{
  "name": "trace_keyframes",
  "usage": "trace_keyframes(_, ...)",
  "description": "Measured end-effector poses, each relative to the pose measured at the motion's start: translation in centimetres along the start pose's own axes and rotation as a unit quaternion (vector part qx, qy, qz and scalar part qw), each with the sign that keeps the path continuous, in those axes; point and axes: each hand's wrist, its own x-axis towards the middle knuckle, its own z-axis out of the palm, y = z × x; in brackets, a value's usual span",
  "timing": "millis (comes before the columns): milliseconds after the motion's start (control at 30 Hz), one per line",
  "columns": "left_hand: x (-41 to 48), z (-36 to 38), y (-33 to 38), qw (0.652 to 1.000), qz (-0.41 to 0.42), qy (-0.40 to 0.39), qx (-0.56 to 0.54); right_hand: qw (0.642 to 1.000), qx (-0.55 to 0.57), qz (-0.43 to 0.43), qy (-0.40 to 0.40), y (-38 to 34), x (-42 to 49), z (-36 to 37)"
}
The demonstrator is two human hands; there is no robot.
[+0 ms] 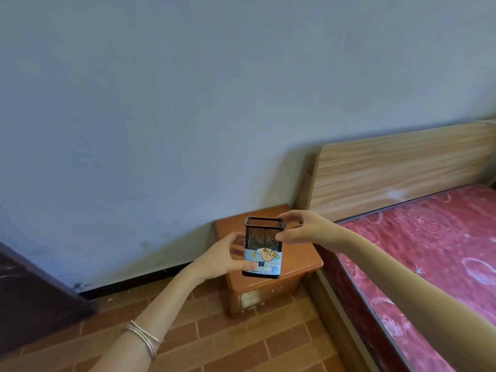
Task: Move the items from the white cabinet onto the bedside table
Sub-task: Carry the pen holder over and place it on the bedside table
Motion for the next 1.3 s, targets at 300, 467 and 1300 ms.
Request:
trace_keyframes(300,7.8,-5.7,-5.1,0.997,-0.062,0.031,-0.016,0.997,0.007,0.014,-0.070,0.5,13.7,-0.6)
trace_keyframes(467,13.4,-6.9,-7.4,0.994,-0.093,0.046,-0.033,0.995,0.030,0.045,-0.078,2.8,20.8,-2.0)
trace_keyframes(1300,35.0,-8.2,-37.1,0.966,-0.108,0.232,0.024,0.996,0.032,-0.025,-0.078,25.7,50.3,7.7)
